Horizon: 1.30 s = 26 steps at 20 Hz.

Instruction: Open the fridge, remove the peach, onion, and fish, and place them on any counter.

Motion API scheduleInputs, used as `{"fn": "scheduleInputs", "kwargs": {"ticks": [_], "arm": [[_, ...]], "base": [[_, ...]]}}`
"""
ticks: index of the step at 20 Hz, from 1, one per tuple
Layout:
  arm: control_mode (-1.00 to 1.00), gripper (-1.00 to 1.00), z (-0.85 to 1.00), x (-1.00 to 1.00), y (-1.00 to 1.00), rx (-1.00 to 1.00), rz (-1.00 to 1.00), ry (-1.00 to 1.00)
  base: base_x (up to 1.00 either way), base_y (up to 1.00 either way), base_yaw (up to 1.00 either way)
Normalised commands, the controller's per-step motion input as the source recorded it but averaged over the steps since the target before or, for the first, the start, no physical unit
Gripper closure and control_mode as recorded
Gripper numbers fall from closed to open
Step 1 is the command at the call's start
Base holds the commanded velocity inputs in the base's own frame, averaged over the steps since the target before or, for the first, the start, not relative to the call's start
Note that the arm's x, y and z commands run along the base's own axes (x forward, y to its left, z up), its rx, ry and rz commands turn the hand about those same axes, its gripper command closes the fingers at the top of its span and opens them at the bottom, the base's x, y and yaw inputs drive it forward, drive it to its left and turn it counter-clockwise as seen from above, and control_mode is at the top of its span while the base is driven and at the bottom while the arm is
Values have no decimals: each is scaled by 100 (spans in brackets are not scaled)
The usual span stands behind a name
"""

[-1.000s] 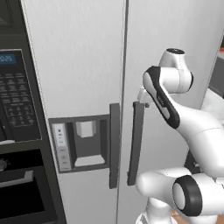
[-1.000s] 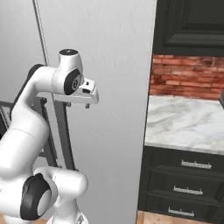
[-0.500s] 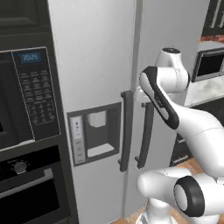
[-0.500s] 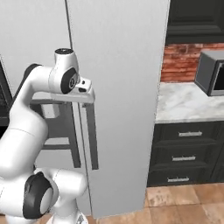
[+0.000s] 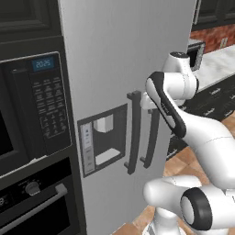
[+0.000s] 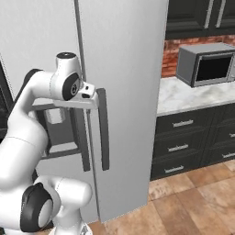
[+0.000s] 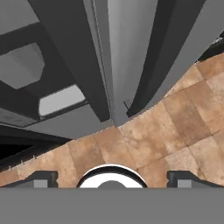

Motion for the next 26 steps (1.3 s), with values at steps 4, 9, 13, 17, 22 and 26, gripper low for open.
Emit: {"fn": "scheduleInputs", "kwargs": {"ticks": [4, 9, 13, 17, 22, 26], "arm": [[-100, -100, 0, 4, 0, 4, -17, -4], [-100, -100, -2, 32, -52, 21, 3, -18], [-100, -100, -26, 69, -48, 12, 12, -12], [-100, -100, -43, 74, -12, 0, 13, -2], [-100, -100, -52, 69, 0, 2, 15, -4], [-100, -100, -41, 43, 0, 7, 15, -17]], "base": [[0, 0, 0], [0, 0, 0], [0, 0, 0], [0, 0, 0], [0, 0, 0], [0, 0, 0]]}}
